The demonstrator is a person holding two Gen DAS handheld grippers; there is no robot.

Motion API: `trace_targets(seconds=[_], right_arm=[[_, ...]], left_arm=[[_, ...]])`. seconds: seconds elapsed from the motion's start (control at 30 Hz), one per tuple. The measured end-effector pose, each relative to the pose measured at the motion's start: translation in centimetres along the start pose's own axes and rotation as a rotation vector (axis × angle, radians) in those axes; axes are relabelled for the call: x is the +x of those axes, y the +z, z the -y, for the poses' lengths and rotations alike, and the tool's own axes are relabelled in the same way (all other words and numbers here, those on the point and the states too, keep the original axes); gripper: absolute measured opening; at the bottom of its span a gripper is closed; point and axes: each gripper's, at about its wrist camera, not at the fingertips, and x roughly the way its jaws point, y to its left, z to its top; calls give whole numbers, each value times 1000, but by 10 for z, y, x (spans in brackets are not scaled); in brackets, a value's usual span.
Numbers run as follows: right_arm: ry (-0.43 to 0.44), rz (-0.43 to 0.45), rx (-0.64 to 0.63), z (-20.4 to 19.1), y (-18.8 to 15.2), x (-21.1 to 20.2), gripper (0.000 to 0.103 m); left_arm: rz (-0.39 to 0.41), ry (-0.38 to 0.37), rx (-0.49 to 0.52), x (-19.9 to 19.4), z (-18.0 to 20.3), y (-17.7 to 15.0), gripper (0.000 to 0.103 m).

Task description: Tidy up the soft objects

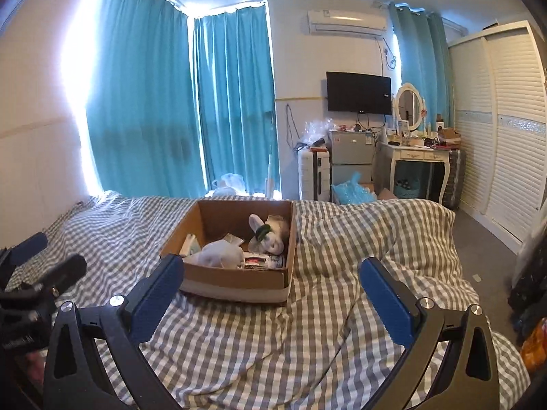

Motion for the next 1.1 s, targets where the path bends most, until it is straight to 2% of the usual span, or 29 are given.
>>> trace_targets(seconds=[0.33,1.1], right_arm=[[15,-5,5,2,1,-2,103],[30,-21,-17,-6,0,-1,103]], left_arm=[[-29,-2,-23,3,-5,-11,103],[-49,10,-27,4,-2,-10,103]])
